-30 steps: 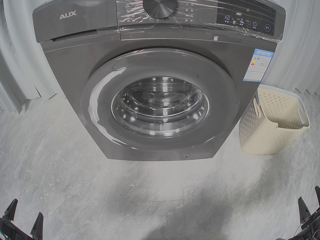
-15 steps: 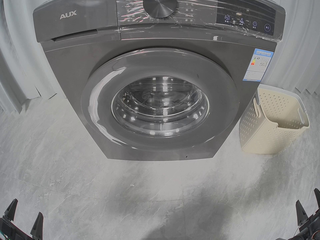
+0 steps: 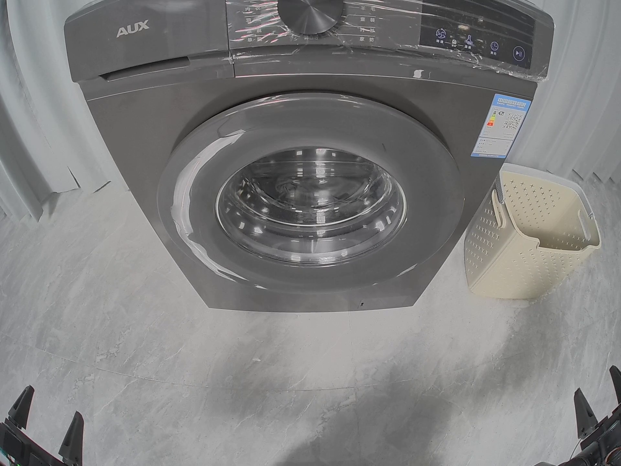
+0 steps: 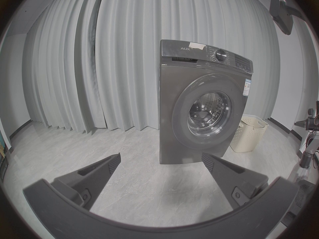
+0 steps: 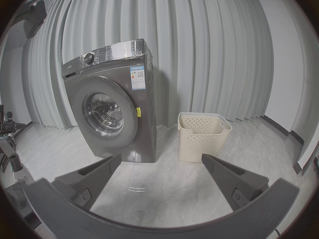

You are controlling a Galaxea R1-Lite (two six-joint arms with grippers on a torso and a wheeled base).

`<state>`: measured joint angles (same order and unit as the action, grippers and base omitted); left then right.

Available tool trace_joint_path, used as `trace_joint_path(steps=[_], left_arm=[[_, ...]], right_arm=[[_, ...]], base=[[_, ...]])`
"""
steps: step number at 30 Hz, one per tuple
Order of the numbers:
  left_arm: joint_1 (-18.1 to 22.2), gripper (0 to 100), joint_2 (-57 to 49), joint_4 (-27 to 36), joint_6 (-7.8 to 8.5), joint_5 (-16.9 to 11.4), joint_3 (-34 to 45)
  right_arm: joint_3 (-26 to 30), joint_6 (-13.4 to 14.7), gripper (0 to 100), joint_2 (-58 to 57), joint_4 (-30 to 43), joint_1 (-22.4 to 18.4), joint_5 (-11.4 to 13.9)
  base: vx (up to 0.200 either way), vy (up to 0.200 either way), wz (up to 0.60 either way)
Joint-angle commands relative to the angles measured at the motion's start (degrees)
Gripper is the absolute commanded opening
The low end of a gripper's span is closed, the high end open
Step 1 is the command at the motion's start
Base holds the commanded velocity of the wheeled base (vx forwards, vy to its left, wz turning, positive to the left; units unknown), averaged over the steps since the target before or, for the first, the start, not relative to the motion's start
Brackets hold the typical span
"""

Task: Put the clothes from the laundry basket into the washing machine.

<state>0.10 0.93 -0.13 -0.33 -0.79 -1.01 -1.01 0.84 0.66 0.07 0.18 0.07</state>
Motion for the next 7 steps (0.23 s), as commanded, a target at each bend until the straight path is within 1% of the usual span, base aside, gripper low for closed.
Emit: trace_joint_path(steps=[1, 7], left_arm=[[0.0, 100, -0.8, 0.0, -0.02, 0.0, 1.0], [0.0, 100, -0.8, 0.0, -0.02, 0.1, 1.0]], right_arm=[[1.0, -0.1, 100, -0.7, 0.0, 0.1, 0.0], [1.0, 0.4, 100, -0.7, -0.1, 0.1, 0.0]], base=[[0.000, 0.000, 0.00], [0.000, 0.000, 0.00]])
